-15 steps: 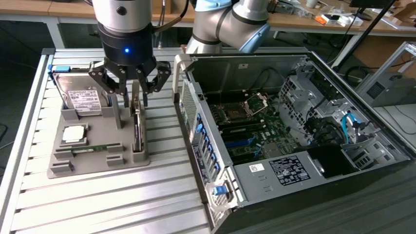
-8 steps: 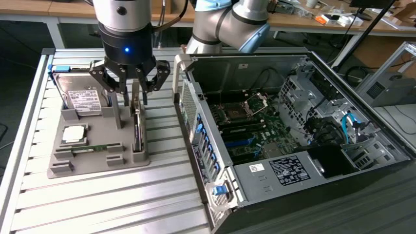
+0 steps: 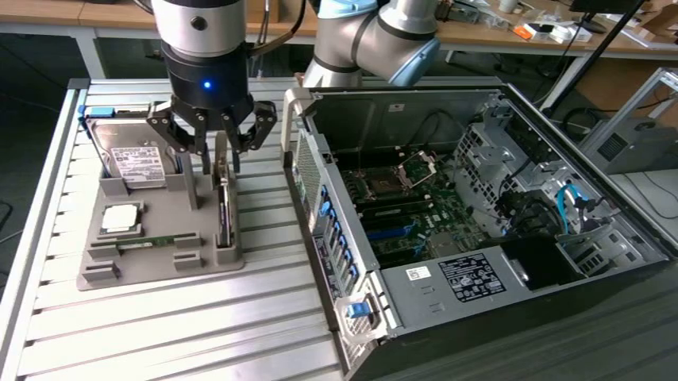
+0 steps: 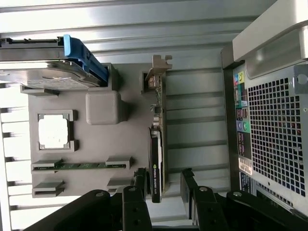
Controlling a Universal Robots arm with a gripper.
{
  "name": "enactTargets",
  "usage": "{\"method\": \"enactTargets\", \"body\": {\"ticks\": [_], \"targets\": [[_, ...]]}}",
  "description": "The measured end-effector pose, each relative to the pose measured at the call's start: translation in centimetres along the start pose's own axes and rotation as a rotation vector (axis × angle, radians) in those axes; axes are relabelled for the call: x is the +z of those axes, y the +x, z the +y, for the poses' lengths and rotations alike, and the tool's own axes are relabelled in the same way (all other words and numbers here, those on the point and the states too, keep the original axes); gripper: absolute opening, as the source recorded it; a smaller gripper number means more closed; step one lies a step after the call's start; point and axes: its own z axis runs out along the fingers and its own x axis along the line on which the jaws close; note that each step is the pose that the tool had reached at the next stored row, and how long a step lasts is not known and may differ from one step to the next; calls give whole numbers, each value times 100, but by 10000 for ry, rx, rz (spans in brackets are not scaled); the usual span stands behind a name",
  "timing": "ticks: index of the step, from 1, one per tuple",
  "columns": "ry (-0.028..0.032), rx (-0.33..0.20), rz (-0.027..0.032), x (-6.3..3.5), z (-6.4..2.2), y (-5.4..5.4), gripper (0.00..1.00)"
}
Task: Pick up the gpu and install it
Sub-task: 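Pick up the gpu and move the gpu toward the slot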
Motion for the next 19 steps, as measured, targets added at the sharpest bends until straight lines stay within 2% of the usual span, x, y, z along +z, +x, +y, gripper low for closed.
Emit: {"method": "enactTargets", "body": {"ticks": [19], "targets": [[0,1,0,174,36,9,42]]}}
